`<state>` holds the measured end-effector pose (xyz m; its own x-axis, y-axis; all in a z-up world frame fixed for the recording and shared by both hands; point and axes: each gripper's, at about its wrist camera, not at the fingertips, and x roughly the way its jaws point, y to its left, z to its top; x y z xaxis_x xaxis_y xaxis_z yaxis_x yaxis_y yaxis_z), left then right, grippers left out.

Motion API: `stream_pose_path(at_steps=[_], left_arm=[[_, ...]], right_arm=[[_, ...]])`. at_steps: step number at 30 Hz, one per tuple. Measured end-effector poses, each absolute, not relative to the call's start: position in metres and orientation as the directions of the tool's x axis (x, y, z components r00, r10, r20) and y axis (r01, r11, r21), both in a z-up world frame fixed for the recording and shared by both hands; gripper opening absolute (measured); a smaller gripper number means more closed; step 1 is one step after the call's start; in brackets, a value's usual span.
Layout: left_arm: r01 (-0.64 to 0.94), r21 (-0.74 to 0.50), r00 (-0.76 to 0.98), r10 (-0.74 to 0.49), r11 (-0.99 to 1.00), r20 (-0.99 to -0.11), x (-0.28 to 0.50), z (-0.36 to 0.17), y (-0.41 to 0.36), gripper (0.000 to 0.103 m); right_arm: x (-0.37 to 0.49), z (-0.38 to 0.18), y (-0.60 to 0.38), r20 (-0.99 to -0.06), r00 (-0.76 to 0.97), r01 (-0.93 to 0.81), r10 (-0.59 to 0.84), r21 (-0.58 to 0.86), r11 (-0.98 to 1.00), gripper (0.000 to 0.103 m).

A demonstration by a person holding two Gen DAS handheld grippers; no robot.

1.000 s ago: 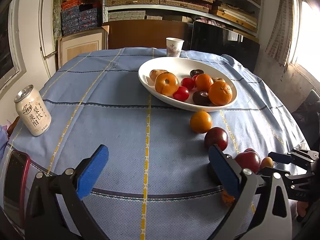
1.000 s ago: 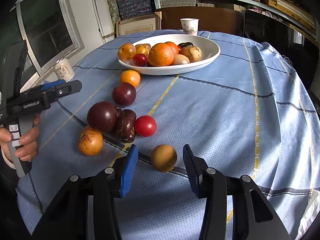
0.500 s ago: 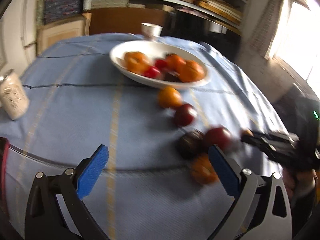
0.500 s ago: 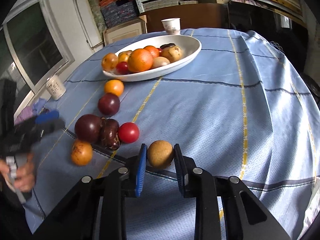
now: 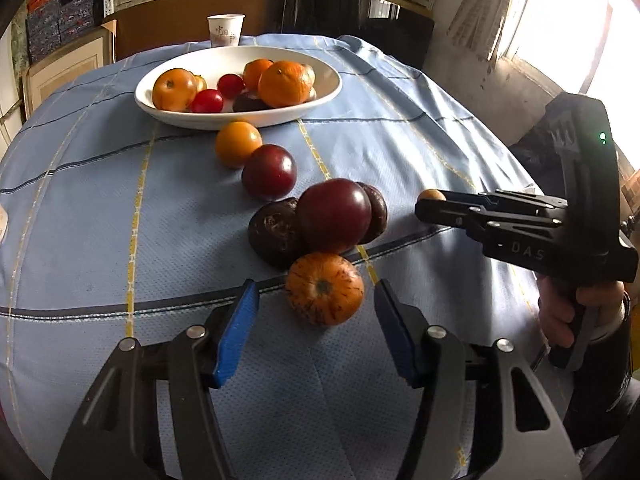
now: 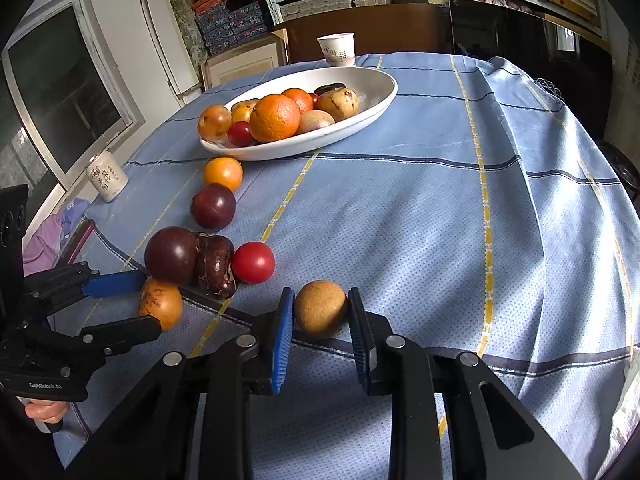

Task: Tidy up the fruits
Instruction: 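Grasp a small brown potato with the right tool while the left tool grasps a striped orange tomato, then lower the potato and striped tomato onto the plate and open both tools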

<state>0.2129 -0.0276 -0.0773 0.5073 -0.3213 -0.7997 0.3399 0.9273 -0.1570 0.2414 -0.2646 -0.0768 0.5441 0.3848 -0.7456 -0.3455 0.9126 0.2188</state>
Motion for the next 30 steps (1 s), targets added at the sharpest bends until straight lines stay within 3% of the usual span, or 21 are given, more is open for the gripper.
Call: stream_pose_path(at_steps=[12, 14, 25, 30], left_arm=[[0.342, -0.177, 0.470, -0.331, 0.923, -0.819, 0.220, -0.083, -0.035, 0.047], [0.332, -0.186, 0.460, -0.331, 0.925, -0.824, 0.222, -0.086, -0.034, 0.040], [0.328, -0.207, 0.520, -0.359, 0.922, -0.775, 0.209, -0.072, -0.014, 0.040], [0.322, -0.194, 0.555, -0.351, 0.927, -0.754, 0.210, -0.053, 0.010, 0.040]], right_arm=[[0.240, -0.077, -0.263, -0.747, 0.544, -0.355, 0.382, 0.207, 0.911, 0.028], [0.240, -0.077, -0.263, -0.748, 0.542, -0.356, 0.383, 0.209, 0.911, 0.028], [0.242, -0.079, -0.270, -0.733, 0.525, -0.357, 0.433, 0.273, 0.893, 0.028], [0.243, -0.065, -0.275, -0.671, 0.523, -0.375, 0.526, 0.373, 0.849, 0.027]])
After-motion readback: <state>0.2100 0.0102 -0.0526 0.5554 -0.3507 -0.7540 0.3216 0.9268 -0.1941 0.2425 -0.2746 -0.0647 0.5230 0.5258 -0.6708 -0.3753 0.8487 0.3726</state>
